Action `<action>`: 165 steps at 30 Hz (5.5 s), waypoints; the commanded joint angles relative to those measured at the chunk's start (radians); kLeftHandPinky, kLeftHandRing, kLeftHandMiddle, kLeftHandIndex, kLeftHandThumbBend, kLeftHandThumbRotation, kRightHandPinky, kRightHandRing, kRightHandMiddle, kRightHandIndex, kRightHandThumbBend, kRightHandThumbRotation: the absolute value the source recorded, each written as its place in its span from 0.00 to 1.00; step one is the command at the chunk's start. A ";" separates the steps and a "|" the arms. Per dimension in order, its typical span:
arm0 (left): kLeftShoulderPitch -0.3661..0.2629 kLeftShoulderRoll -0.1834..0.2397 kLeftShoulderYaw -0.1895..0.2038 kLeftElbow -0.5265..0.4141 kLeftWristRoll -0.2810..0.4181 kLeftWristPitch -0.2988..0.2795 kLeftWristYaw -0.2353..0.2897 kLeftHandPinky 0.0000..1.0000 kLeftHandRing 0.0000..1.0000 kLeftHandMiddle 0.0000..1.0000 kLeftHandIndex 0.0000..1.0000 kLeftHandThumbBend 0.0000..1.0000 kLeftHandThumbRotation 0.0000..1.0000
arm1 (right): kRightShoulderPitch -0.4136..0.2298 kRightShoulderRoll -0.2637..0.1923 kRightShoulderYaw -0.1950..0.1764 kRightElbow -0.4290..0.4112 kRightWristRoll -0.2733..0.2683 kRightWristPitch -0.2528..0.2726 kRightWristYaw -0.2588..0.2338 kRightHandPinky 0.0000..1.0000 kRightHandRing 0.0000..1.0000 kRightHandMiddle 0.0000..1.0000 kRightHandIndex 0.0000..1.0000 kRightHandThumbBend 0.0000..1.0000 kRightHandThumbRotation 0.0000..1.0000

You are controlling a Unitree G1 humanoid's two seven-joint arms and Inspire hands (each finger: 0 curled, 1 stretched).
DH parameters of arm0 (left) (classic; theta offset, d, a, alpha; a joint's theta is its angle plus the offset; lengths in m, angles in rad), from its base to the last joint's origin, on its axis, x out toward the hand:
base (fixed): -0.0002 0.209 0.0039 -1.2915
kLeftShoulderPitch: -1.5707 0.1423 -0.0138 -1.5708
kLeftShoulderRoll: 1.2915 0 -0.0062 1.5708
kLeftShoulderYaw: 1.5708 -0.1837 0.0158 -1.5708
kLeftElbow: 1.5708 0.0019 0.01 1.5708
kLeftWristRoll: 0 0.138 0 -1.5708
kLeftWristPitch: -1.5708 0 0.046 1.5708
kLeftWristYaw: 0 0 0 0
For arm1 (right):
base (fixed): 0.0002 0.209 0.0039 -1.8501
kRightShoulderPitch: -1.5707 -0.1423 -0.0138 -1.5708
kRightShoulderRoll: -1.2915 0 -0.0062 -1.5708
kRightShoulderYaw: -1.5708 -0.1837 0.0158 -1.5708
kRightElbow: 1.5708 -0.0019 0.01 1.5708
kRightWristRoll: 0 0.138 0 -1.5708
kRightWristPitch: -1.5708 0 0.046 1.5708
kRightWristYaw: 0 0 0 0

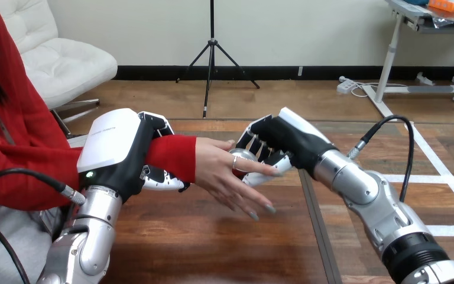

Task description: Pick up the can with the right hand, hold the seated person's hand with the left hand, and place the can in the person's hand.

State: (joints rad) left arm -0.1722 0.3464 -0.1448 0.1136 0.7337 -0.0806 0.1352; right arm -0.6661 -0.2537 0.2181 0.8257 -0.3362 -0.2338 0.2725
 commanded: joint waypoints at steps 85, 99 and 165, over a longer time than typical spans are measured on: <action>-0.194 -0.051 0.022 -0.121 -0.103 -0.070 0.051 0.28 0.34 0.37 0.37 0.86 0.00 | -0.138 -0.016 -0.043 -0.233 0.047 0.050 0.036 0.27 0.32 0.38 0.44 0.74 0.00; -0.195 -0.050 0.022 -0.116 -0.103 -0.074 0.054 0.28 0.34 0.37 0.37 0.85 0.00 | -0.130 -0.020 -0.044 -0.255 0.047 0.057 0.045 0.27 0.32 0.38 0.43 0.74 0.00; -0.141 -0.019 0.042 -0.165 -0.103 -0.098 0.036 0.49 0.61 0.64 0.61 0.78 0.44 | -0.105 -0.106 -0.052 -0.197 0.060 0.027 0.127 0.53 0.63 0.67 0.68 0.80 0.68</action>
State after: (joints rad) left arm -0.1825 0.3504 -0.1078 0.0393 0.6589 -0.1272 0.1354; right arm -0.6559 -0.3480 0.1875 0.6374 -0.2911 -0.1770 0.4051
